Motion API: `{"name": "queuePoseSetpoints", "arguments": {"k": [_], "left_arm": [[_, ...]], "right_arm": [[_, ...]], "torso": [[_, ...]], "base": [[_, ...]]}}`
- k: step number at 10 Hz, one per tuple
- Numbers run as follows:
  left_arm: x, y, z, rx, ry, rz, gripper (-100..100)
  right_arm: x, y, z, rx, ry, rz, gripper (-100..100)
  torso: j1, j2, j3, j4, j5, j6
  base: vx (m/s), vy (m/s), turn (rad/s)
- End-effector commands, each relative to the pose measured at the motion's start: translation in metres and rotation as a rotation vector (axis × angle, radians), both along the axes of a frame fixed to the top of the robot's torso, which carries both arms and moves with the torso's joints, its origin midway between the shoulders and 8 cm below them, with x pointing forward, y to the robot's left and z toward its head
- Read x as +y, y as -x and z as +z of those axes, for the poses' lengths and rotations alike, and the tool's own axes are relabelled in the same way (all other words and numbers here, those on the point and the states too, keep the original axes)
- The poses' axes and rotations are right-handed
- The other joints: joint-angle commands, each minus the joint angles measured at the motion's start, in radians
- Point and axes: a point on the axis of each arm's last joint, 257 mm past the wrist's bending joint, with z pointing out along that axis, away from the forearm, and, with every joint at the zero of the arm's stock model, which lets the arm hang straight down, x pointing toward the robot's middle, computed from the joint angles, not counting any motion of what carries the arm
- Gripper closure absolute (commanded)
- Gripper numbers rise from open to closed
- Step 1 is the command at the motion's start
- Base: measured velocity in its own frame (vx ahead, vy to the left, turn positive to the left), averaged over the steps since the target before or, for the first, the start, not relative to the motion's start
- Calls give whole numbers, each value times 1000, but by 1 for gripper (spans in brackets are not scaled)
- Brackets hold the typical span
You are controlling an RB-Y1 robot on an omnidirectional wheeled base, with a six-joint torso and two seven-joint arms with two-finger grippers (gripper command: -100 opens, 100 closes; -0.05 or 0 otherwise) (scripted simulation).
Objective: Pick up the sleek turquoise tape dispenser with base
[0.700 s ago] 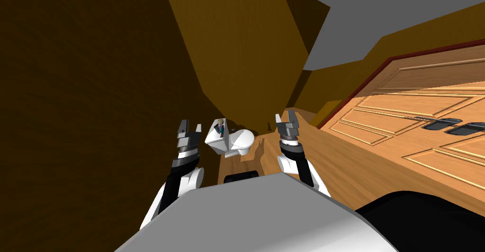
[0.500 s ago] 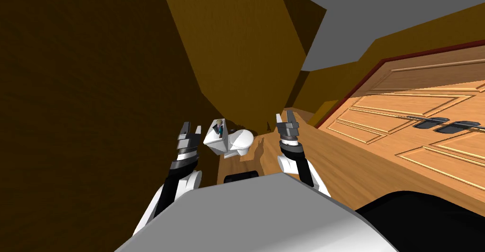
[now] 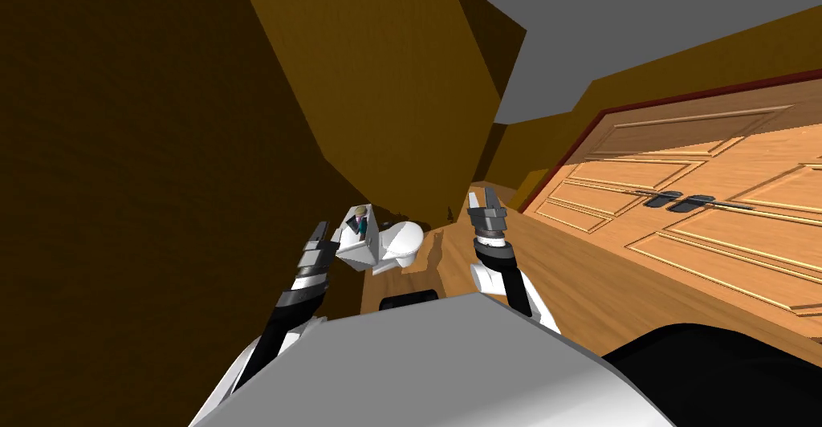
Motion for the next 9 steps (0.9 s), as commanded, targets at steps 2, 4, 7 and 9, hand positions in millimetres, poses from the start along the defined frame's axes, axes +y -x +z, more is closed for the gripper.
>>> {"name": "queuePoseSetpoints", "arguments": {"k": [2, 4, 7, 9], "left_arm": [[8, 9, -35, 103, -4, 0, -100], [16, 19, -60, 177, -4, 4, -100], [30, 39, -101, 306, -3, 3, -100], [38, 53, -123, 377, -1, 3, -100]], "right_arm": [[0, 0, 0, 0, 0, 0, 0], [0, 0, 0, 0, 0, 0, 0], [0, 0, 0, 0, 0, 0, 0], [0, 0, 0, 0, 0, 0, 0]], "torso": [[1, 1, 1, 0, 0, -1], [0, 3, 2, 1, 0, 0], [2, 2, 1, 0, 0, -1], [2, 3, 2, 1, 0, 0]], "base": [[41, -54, -84], [50, -65, -162], [54, -46, -137], [44, -44, -129]]}}
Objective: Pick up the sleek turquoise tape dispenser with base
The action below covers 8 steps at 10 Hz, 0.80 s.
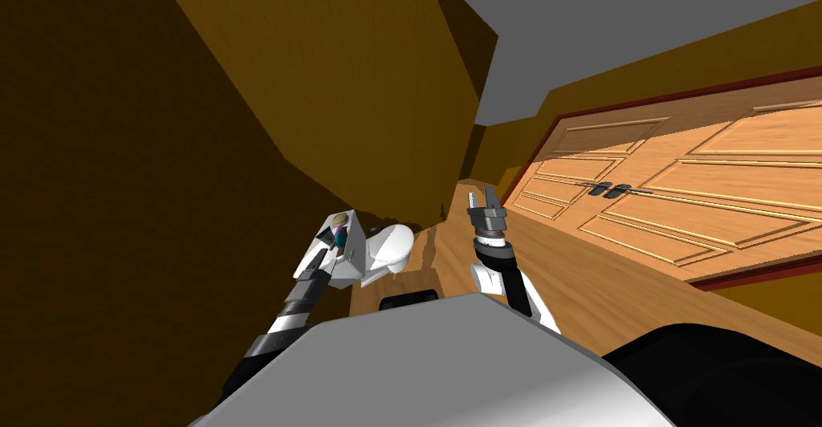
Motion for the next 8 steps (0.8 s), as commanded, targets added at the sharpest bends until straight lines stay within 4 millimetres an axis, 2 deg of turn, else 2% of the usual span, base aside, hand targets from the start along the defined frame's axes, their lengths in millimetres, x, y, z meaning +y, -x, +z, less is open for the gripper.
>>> {"name": "queuePoseSetpoints", "arguments": {"k": [1, 2, 3, 4, 7, 8], "left_arm": [[5, 13, -15, 52, 4, 7, -100], [5, 13, -15, 52, 4, 7, -100], [12, 27, -34, 116, 5, 5, -100], [13, 31, -38, 131, 6, 11, -100], [29, 67, -76, 272, 10, 9, -100], [31, 75, -81, 295, 11, 18, -100]], "right_arm": [[0, 0, 0, 0, 0, 0, 0], [0, 0, 0, 0, 0, 0, 0], [0, 0, 0, 0, 0, 0, 0], [0, 0, 0, 0, 0, 0, 0], [0, 0, 0, 0, 0, 0, 0], [0, 0, 0, 0, 0, 0, 0]], "torso": [[0, 0, 0, 0, 0, 0], [1, 0, 0, 0, 0, 0], [1, 1, 0, 0, 0, -1], [0, 0, 0, 0, 0, 0], [0, -1, 0, 0, 0, -1], [0, 0, 0, 0, 0, 0]], "base": [[47, -33, -102], [26, -21, 2], [45, -52, -164], [46, -43, -117], [60, -41, -172], [47, -26, -123]]}}
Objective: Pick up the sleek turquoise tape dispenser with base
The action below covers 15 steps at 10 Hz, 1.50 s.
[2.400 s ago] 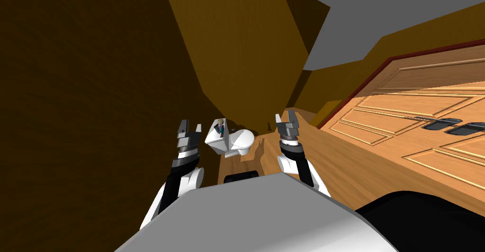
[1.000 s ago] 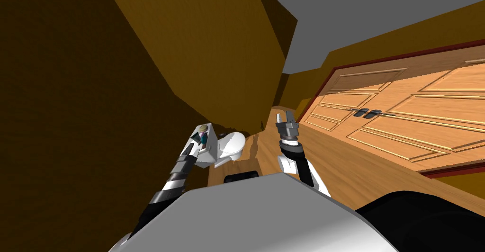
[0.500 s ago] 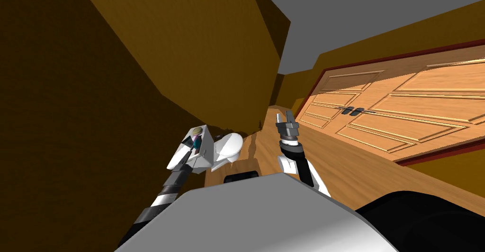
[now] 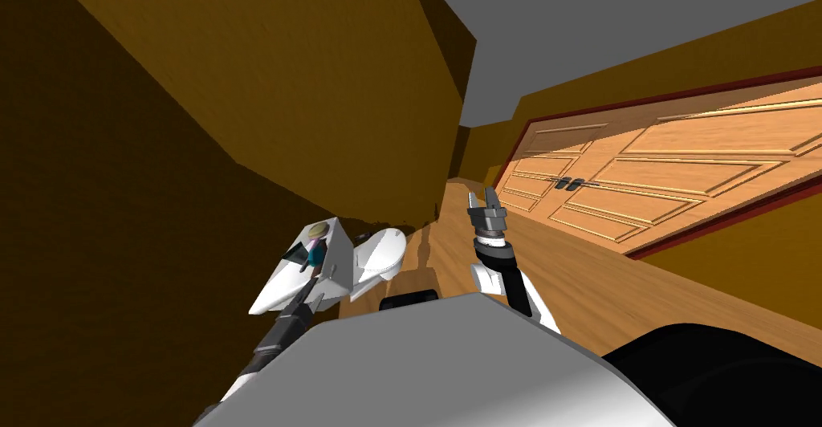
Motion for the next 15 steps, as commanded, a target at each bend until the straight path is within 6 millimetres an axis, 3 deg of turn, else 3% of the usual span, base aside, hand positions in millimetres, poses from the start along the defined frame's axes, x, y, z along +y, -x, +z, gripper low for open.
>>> {"name": "queuePoseSetpoints", "arguments": {"k": [1, 6, 9, 15], "left_arm": [[11, 23, -22, 90, 3, 2, -100], [30, 84, -57, 269, 9, 12, -100], [48, 136, -79, 415, 16, 17, -100], [76, 225, -96, 653, 16, 7, -100]], "right_arm": [[0, 0, 0, 0, 0, 0, 0], [0, 0, 0, 0, 0, 0, 0], [0, 0, 0, 0, 0, 0, 0], [0, 0, 0, 0, 0, 0, 0]], "torso": [[0, 0, 0, 0, 0, 0], [0, -1, 0, 0, 0, 0], [1, 0, 0, 0, 0, 0], [1, 0, 0, 0, 0, 0]], "base": [[63, -37, -235], [59, -32, -158], [60, -22, -196], [59, -15, -178]]}}
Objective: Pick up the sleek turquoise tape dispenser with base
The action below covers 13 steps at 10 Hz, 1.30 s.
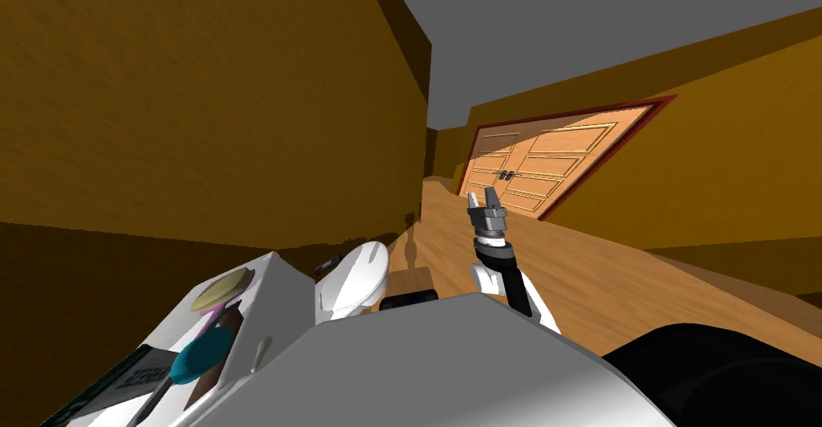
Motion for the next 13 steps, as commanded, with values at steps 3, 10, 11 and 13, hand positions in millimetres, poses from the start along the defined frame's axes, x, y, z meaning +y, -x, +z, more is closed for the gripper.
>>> {"name": "queuePoseSetpoints", "arguments": {"k": [3, 10, 11, 13], "left_arm": [[14, 49, -1, 127, 4, -7, -100], [50, 143, 13, 386, 11, -35, -100], [50, 144, 14, 393, 12, -42, -100], [59, 162, 20, 450, 14, -56, -100]], "right_arm": [[0, 0, 0, 0, 0, 0, 0], [0, 0, 0, 0, 0, 0, 0], [0, 0, 0, 0, 0, 0, 0], [0, 0, 0, 0, 0, 0, 0]], "torso": [[0, 0, 0, 0, 0, 0], [1, 1, 1, 0, 0, -1], [1, 1, 1, 0, 0, 0], [1, 1, 1, 0, 0, 0]], "base": [[56, -10, -171], [43, 1, -182], [31, 14, -98], [33, 15, -169]]}}
